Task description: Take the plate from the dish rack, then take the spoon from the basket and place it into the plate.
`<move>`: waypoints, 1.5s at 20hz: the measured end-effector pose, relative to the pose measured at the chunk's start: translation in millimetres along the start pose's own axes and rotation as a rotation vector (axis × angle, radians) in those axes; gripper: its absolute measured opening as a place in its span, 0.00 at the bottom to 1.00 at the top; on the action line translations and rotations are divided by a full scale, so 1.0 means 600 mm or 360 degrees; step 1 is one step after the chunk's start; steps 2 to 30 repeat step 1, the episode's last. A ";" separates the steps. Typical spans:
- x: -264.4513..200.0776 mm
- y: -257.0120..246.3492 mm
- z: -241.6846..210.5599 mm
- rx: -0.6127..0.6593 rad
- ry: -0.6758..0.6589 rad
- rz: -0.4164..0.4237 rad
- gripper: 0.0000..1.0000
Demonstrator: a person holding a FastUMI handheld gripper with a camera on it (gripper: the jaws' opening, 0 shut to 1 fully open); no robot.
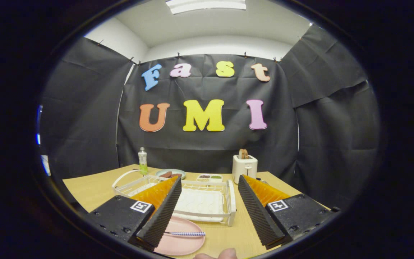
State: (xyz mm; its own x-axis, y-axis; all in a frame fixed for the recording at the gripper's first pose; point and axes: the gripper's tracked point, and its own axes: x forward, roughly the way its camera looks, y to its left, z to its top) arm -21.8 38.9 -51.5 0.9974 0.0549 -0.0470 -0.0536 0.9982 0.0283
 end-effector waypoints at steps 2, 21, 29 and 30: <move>0.001 -0.001 -0.001 -0.0003 0.0002 -0.0002 1.00; 0.001 -0.001 -0.001 -0.0003 0.0002 -0.0002 1.00; 0.001 -0.001 -0.001 -0.0003 0.0002 -0.0002 1.00; 0.001 -0.001 -0.001 -0.0003 0.0002 -0.0002 1.00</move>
